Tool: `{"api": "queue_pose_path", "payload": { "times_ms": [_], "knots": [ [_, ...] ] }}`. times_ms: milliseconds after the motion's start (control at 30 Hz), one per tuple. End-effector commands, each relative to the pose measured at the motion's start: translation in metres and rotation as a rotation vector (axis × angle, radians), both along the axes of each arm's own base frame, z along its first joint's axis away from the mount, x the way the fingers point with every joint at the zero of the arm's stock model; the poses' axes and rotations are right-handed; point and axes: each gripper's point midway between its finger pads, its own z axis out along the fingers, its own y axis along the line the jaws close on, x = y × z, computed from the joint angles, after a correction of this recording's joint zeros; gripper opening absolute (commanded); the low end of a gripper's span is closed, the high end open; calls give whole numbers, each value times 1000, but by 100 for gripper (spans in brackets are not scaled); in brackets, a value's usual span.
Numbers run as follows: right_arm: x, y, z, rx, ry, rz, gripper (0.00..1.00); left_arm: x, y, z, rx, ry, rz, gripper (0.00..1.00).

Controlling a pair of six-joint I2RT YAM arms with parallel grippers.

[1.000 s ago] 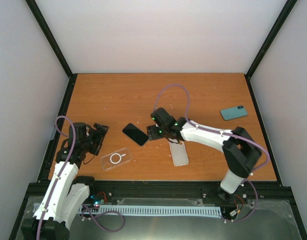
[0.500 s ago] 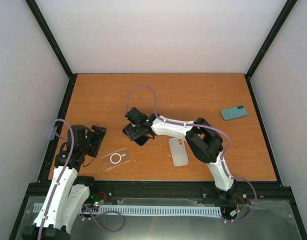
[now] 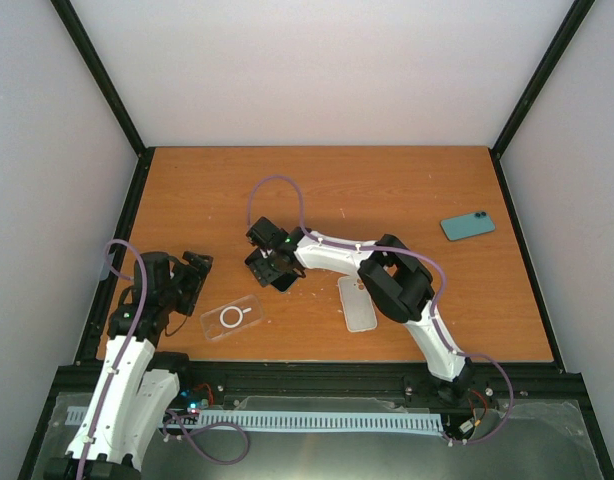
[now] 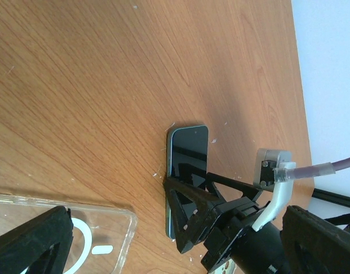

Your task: Put the phone into the phone case

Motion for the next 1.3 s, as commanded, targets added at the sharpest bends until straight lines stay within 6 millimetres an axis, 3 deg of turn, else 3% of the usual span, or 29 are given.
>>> {"api": "queue_pose_path", "payload": {
  "times_ms": [0,333,700,1067,1267],
  "knots": [
    [0,4,-4,-28,-1,25,87,2,4,15,32,-35,-3,99],
    [3,-4,-18,-99,3,-5,83,1,7,20,65,-51,-11,100],
    [-2,-37,-13,-123,-18,-113,71,7,1,33,85,-111,-71,98],
    [-35,-97,-16,-109,38,-242,67,8,-14,25,68,-124,-175,98],
    [-61,-115,-20,-76,109,-279,65,7,-21,24,35,-141,-201,98]
  ]
}}
